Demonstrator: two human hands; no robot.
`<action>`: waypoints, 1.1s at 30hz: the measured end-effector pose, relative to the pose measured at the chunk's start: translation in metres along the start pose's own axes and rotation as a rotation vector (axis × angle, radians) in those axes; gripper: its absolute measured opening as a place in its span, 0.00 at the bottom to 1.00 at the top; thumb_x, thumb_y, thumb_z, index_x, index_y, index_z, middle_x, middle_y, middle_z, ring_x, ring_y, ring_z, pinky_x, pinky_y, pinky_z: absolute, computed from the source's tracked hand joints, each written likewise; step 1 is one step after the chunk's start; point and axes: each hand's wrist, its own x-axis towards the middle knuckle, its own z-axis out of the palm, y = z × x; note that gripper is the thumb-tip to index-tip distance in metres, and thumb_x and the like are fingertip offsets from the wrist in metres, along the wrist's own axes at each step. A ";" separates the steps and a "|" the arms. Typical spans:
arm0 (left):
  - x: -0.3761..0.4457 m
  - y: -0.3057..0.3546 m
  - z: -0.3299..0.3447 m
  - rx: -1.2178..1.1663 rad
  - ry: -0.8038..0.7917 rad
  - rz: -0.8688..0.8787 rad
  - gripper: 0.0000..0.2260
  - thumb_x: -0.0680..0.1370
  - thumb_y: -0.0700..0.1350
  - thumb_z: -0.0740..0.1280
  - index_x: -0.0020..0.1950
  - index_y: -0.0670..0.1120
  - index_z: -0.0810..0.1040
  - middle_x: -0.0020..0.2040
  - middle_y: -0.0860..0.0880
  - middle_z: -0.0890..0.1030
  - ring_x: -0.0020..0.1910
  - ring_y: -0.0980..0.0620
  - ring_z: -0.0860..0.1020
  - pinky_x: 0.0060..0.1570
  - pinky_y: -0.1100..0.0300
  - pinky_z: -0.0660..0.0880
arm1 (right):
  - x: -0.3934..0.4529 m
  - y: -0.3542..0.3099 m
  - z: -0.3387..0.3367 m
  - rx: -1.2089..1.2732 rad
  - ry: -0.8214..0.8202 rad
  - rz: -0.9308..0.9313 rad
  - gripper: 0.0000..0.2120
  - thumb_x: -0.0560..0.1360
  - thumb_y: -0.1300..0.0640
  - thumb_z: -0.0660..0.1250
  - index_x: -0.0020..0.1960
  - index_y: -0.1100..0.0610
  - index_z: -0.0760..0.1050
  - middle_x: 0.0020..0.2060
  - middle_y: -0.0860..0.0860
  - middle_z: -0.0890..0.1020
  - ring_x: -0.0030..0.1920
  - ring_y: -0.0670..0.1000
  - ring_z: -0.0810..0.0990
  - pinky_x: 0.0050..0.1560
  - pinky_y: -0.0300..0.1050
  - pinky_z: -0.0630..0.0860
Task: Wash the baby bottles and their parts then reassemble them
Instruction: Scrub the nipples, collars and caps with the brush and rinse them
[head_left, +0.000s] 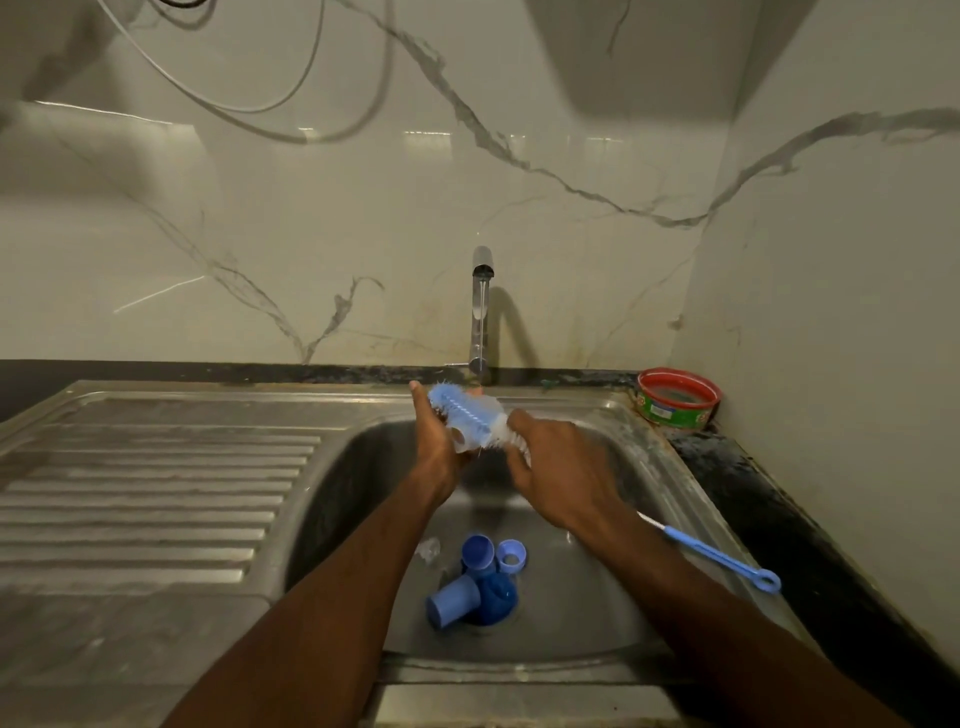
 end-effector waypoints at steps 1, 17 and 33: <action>0.002 -0.001 0.000 -0.036 -0.025 -0.018 0.41 0.79 0.73 0.48 0.79 0.43 0.63 0.73 0.43 0.72 0.73 0.40 0.70 0.73 0.42 0.66 | 0.004 0.002 -0.003 -0.013 0.029 0.025 0.10 0.82 0.50 0.63 0.62 0.48 0.72 0.48 0.47 0.80 0.41 0.47 0.75 0.38 0.39 0.67; 0.006 -0.006 -0.002 -0.190 -0.058 -0.239 0.18 0.80 0.50 0.63 0.62 0.37 0.73 0.53 0.37 0.79 0.48 0.42 0.80 0.41 0.51 0.84 | 0.002 0.002 -0.025 -0.191 0.102 0.199 0.12 0.81 0.50 0.63 0.63 0.51 0.72 0.54 0.51 0.82 0.50 0.54 0.82 0.40 0.45 0.66; 0.015 -0.010 -0.005 0.439 0.246 0.366 0.22 0.74 0.59 0.74 0.61 0.50 0.72 0.57 0.44 0.80 0.47 0.48 0.84 0.39 0.55 0.84 | 0.000 0.015 -0.029 -0.174 0.131 0.165 0.10 0.81 0.49 0.60 0.60 0.50 0.71 0.50 0.51 0.82 0.45 0.53 0.81 0.38 0.45 0.68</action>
